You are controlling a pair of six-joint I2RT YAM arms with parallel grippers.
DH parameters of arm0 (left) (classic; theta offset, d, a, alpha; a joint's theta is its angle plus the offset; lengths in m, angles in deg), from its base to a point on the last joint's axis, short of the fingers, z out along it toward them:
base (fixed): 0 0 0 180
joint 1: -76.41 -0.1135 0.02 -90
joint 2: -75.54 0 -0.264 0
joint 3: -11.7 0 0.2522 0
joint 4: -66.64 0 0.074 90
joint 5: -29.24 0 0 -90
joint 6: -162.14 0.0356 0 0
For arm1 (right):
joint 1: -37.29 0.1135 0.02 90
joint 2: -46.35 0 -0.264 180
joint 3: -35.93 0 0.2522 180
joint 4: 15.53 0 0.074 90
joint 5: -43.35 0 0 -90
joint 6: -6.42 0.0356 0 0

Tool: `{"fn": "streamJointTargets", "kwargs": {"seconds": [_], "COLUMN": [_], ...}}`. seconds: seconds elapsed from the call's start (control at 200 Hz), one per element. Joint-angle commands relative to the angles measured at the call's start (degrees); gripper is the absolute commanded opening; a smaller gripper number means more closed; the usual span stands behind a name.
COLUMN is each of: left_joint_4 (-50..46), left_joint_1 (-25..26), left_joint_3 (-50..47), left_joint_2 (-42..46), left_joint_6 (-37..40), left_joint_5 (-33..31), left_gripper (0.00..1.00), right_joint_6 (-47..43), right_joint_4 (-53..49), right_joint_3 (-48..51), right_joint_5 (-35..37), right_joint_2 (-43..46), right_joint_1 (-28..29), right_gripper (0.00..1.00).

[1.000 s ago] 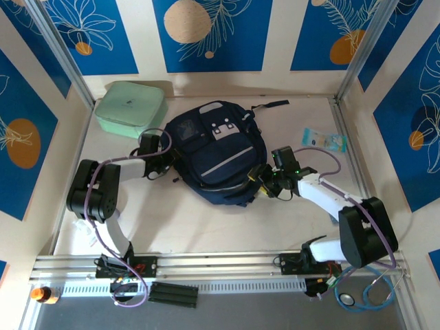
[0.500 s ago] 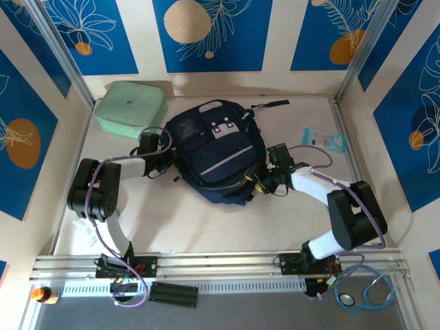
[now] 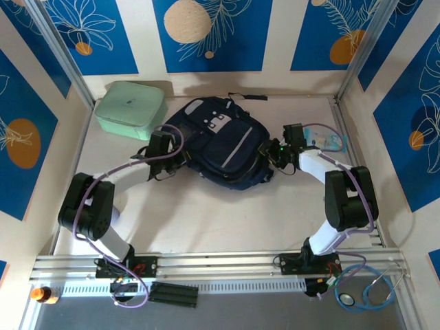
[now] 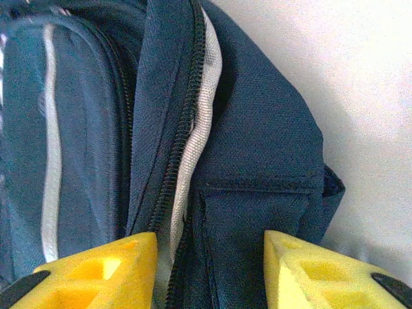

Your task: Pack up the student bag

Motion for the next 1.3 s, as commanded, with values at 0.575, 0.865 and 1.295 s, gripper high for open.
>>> {"fn": "streamJointTargets", "kwargs": {"seconds": [0.575, 0.865, 1.295], "left_joint_4": [4.19, 3.87, 5.75], "left_joint_1": [13.88, 14.4, 15.07], "left_joint_3": [-1.08, 1.68, 3.72], "left_joint_2": [6.65, 4.17, 3.7], "left_joint_6": [-3.23, -3.61, -3.53], "left_joint_5": [-16.32, -12.86, -12.66], "left_gripper": [0.0, 0.0, 0.0], "right_joint_6": [-14.75, -8.58, -1.73], "right_joint_4": [-24.83, -30.8, -25.44], "right_joint_3": [-1.24, -3.9, -5.78], "right_joint_5": [13.66, 8.74, 22.86], "right_joint_2": [18.0, 23.54, 16.46], "right_joint_1": [0.96, 16.66, 38.97], "right_gripper": [0.75, 0.74, 0.61]}}
